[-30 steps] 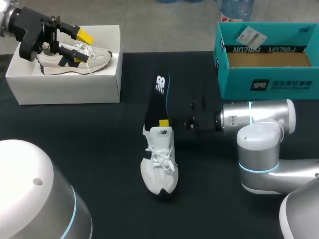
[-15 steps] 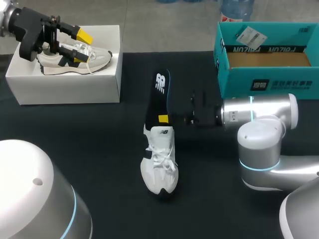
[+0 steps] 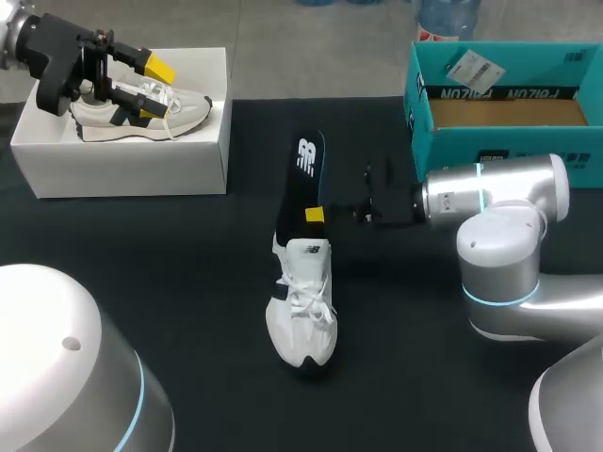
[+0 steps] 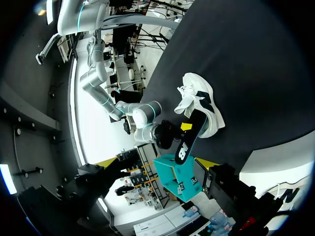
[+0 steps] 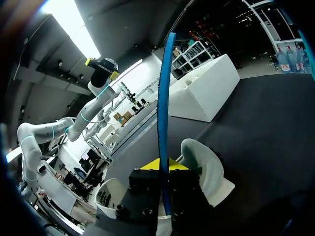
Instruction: Take the shoe out of the shoebox, open the shoe tongue, remove and reinsert the insole, then place the shoe into the shoebox
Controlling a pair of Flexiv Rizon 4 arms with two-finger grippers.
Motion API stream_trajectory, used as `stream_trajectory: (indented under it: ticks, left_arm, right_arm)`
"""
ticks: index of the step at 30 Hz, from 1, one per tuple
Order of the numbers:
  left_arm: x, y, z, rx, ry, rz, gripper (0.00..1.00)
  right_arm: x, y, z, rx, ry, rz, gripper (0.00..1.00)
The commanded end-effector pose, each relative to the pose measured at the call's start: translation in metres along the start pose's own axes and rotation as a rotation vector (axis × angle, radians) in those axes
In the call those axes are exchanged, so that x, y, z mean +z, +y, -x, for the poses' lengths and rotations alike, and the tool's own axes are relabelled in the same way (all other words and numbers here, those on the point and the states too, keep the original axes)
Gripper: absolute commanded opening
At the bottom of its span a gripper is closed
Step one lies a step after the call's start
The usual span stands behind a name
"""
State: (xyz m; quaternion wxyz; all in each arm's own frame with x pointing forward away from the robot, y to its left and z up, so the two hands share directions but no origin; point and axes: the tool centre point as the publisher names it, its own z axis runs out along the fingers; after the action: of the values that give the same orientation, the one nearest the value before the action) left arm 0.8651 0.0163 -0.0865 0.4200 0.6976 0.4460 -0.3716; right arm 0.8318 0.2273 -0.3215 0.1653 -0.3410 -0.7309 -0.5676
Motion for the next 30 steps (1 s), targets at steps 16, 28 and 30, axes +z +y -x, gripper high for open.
stream_trajectory:
  ticks: [16,28,30]
  left_arm:
    - [0.000,0.000,0.001,0.000,0.004,-0.002,1.00]
    - [0.000,0.000,0.001,0.000,0.004,-0.002,1.00]
    - [0.000,0.000,0.001,0.000,0.004,-0.002,1.00]
  right_arm:
    - [0.010,-0.043,-0.006,0.107,-0.001,-0.101,0.00]
    - [-0.001,-0.016,-0.011,0.048,-0.032,-0.111,0.20]
    - [-0.001,-0.010,-0.009,0.038,-0.029,-0.116,0.17]
